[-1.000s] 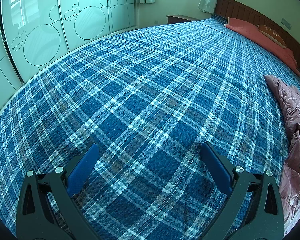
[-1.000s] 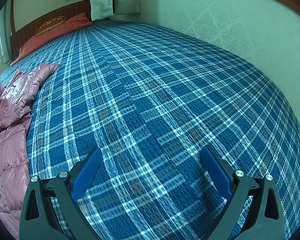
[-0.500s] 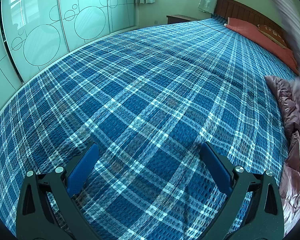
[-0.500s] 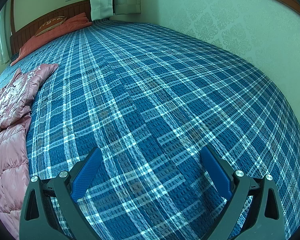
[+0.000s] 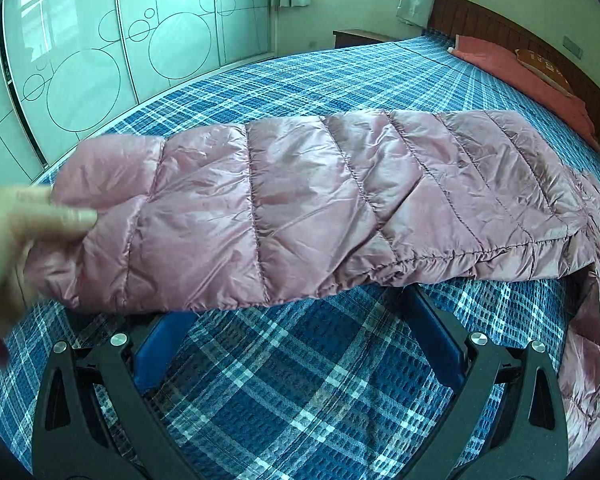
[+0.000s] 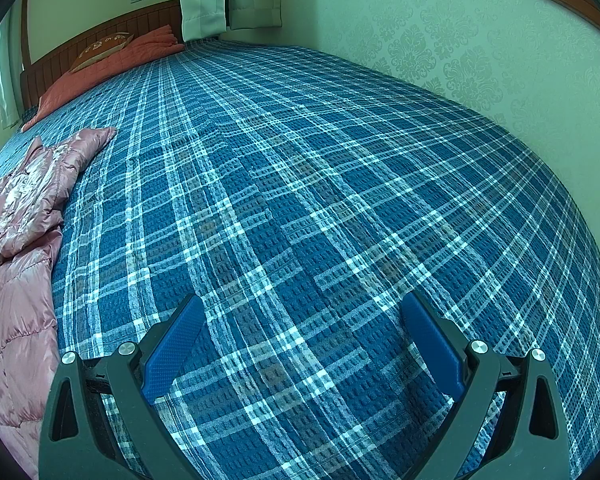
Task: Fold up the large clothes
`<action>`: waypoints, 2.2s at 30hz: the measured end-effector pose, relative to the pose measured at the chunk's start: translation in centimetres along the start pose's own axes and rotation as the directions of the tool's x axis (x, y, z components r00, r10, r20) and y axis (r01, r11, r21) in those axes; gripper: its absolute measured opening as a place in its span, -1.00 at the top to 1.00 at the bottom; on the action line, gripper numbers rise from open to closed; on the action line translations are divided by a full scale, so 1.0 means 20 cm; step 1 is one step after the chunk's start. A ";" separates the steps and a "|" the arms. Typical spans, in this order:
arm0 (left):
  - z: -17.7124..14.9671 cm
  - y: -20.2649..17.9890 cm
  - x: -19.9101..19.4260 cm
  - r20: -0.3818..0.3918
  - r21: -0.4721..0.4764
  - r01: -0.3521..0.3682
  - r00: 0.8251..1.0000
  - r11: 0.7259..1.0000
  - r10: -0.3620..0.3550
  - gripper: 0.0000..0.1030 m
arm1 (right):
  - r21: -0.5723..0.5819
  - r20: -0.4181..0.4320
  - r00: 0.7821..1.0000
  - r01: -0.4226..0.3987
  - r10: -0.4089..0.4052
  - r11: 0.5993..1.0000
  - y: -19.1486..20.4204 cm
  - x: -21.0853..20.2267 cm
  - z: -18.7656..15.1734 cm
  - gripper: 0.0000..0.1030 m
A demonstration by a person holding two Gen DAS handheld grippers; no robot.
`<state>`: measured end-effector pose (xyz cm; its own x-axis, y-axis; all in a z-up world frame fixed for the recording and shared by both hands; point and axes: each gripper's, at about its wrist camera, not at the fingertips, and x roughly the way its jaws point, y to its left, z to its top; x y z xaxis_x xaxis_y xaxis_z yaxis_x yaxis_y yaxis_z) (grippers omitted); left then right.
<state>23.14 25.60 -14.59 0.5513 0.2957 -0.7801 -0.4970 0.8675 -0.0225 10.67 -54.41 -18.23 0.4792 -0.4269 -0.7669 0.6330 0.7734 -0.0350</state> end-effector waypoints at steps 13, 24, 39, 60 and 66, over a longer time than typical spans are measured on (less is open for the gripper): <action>-0.03 -0.01 0.03 0.000 0.001 0.001 1.000 1.000 -0.001 -0.96 | 0.000 0.000 1.000 0.001 -0.001 1.000 0.00 0.00 0.00 -0.91; -0.03 -0.01 0.03 0.000 0.002 0.000 1.000 1.000 0.000 -0.96 | 0.001 0.000 1.000 0.000 0.000 1.000 0.00 0.00 0.00 -0.91; -0.02 -0.01 0.03 0.000 0.003 -0.001 1.000 1.000 0.001 -0.96 | 0.001 0.000 1.000 0.001 -0.001 1.000 0.00 0.00 0.00 -0.91; -0.03 -0.01 0.02 0.000 0.001 0.001 1.000 1.000 -0.001 -0.96 | 0.001 -0.001 1.000 0.005 -0.005 1.000 0.00 0.00 0.00 -0.91; -0.03 -0.01 0.02 0.000 0.002 0.000 1.000 1.000 0.000 -0.96 | -0.005 0.000 1.000 0.012 -0.012 1.000 0.01 -0.01 0.01 -0.91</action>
<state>23.07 25.28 -15.30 0.5512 0.2955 -0.7803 -0.4958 0.8682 -0.0214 10.76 -54.33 -18.07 0.4716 -0.4359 -0.7665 0.6357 0.7705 -0.0470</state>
